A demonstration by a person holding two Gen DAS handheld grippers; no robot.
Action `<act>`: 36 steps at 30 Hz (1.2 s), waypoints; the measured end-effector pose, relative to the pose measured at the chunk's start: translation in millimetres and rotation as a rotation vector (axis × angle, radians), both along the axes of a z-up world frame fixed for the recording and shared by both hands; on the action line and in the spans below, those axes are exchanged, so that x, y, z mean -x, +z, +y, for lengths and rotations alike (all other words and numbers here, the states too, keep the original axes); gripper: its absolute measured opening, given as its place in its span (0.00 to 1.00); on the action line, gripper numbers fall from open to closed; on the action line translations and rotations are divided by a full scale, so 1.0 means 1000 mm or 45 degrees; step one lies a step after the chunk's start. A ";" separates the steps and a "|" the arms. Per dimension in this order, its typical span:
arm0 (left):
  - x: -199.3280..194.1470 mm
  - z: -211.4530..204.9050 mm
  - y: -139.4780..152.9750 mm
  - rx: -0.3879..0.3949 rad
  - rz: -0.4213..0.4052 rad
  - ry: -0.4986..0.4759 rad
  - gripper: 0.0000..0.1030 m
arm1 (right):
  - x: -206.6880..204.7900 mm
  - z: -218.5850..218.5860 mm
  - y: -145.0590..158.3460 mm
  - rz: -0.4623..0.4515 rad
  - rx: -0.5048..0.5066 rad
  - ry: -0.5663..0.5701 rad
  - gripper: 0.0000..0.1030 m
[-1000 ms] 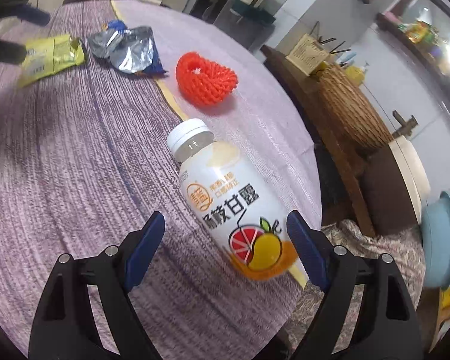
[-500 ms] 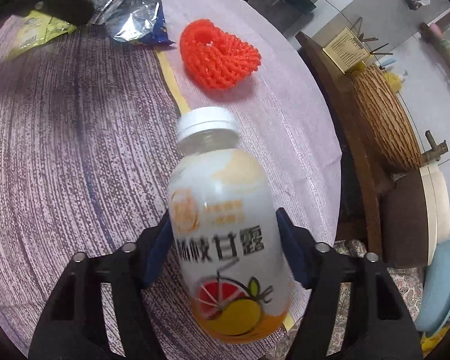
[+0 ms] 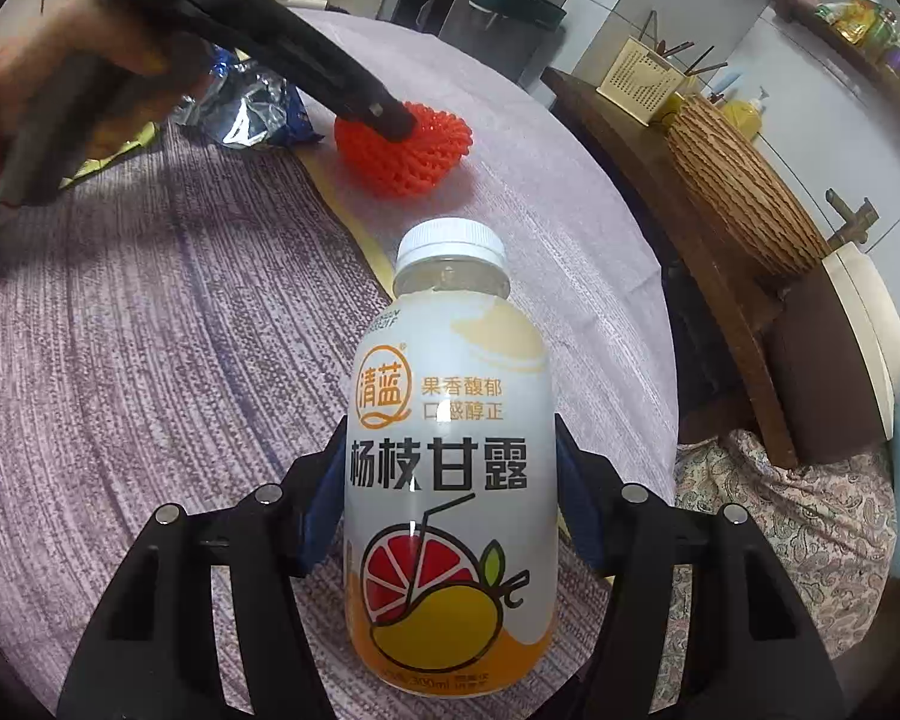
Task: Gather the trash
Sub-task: 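Grasp the red mesh scrubber with the left tool while the right tool holds the bottle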
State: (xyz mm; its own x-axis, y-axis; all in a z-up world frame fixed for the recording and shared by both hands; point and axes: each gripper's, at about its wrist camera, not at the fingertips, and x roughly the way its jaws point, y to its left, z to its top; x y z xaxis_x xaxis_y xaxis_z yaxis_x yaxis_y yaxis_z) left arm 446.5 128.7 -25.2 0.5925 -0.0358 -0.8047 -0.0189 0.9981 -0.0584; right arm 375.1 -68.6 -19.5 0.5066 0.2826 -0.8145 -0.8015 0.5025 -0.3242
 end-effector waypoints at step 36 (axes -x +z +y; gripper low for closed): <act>0.177 -0.194 0.041 0.117 -0.233 -0.498 0.13 | 0.145 -0.190 0.021 -0.207 -0.511 -0.734 0.60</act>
State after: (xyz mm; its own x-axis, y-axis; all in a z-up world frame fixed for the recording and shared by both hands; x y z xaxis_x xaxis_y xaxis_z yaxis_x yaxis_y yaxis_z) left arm 269.7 -65.8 15.6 0.6525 -0.3527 -0.6707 0.3784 0.9185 -0.1148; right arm 229.8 -259.0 1.3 0.7716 0.1951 -0.6055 -0.3299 0.9365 -0.1186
